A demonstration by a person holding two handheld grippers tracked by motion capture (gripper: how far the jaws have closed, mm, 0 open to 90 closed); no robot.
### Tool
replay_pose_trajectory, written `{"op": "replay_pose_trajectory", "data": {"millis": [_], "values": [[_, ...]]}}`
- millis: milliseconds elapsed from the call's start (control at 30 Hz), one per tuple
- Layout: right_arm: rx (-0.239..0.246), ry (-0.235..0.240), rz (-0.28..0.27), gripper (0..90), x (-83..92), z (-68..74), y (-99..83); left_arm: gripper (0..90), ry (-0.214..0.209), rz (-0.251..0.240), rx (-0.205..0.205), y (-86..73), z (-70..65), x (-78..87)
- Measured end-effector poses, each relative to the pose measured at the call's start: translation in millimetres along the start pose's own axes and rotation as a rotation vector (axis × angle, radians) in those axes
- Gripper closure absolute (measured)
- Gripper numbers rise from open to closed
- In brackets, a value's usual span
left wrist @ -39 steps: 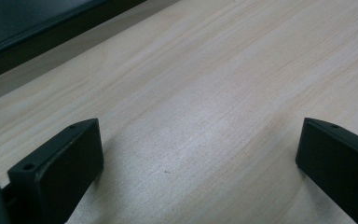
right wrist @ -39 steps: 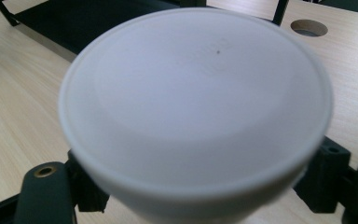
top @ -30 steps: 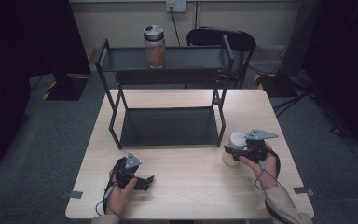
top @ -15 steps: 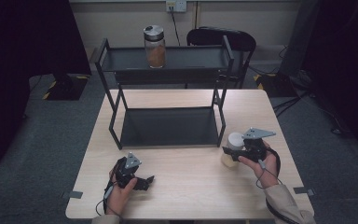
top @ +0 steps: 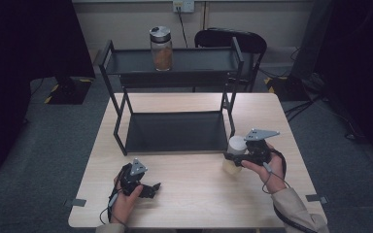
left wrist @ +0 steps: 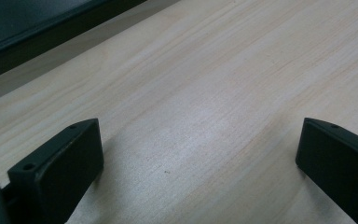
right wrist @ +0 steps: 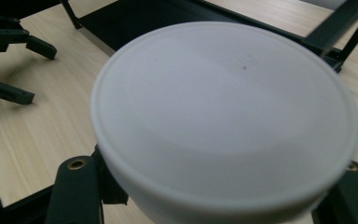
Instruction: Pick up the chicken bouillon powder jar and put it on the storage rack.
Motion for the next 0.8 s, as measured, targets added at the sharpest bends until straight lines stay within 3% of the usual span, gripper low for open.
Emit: {"op": "replay_pose_trajectory", "data": {"millis": [800], "values": [[0.029, 0.082, 0.009, 34.8, -16.8, 12.3, 57.7, 0.0, 0.000, 0.000, 0.000, 0.0, 0.0, 0.0]]}}
Point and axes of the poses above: each handheld gripper's, and its own axes: x roughly backward along the jaws, y roughly out of its top, z roughly to its left, the point moved 2 cm from there along -x, roughly forward along the jaws, and after that the axes turned 1 degree about z, right-handed, at the moved point
